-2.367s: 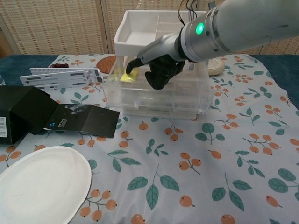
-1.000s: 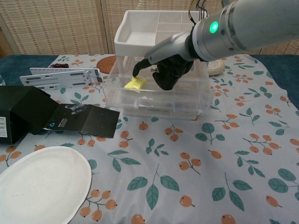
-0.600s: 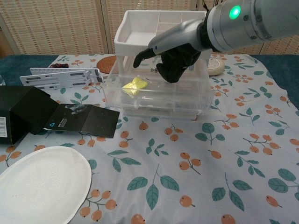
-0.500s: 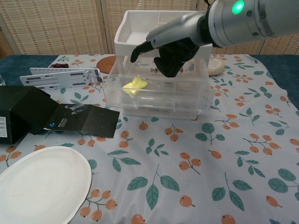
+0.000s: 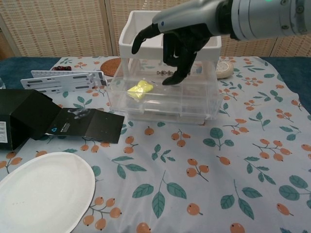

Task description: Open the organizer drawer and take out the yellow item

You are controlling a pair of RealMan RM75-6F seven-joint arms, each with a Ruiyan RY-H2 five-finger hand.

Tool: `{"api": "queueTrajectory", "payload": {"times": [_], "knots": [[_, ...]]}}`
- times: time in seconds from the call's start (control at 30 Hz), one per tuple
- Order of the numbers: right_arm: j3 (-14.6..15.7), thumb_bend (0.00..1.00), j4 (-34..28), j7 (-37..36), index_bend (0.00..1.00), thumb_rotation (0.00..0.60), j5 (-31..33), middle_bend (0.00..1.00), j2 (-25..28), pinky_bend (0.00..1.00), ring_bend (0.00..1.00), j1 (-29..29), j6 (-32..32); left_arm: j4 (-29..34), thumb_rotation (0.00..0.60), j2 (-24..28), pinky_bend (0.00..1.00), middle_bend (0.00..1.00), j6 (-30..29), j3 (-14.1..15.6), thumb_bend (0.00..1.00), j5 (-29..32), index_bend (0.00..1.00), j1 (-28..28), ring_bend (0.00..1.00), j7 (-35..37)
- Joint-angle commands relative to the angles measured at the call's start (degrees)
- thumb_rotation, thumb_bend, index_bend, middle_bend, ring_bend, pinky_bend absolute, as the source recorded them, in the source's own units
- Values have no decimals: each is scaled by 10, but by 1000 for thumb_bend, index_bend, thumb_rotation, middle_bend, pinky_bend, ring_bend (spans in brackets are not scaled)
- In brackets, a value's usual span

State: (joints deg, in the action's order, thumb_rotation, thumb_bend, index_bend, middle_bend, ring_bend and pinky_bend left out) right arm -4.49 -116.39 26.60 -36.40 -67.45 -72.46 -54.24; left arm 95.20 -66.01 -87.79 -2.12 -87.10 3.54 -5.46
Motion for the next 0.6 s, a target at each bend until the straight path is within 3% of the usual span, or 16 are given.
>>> {"api": "queueTrajectory", "payload": {"times": [0.03,0.17,0.27,0.4,0.6], "knots": [[-15,50,-10,-33,116,600,-14,838,3,1000,898,19,6,0,600,0,63,72,0,0,316,0,153,0,119,0],[-25,74,-10,-63,116,600,-26,806,5,1000,833,36,14,1,600,0,63,72,-1,0,316,-1,153,0,119,-1],[-27,58,-1,-59,116,600,-39,828,7,1000,882,41,14,2,600,0,63,72,0,-1,316,-2,153,1,119,-2],[-26,79,17,-31,159,600,-43,933,8,1000,994,32,20,4,600,0,63,72,1,0,316,-3,153,2,119,-5],[-16,165,47,45,266,600,-33,1000,-1,1000,1000,0,29,6,600,2,64,72,-1,0,316,-3,153,1,119,-7]]}}
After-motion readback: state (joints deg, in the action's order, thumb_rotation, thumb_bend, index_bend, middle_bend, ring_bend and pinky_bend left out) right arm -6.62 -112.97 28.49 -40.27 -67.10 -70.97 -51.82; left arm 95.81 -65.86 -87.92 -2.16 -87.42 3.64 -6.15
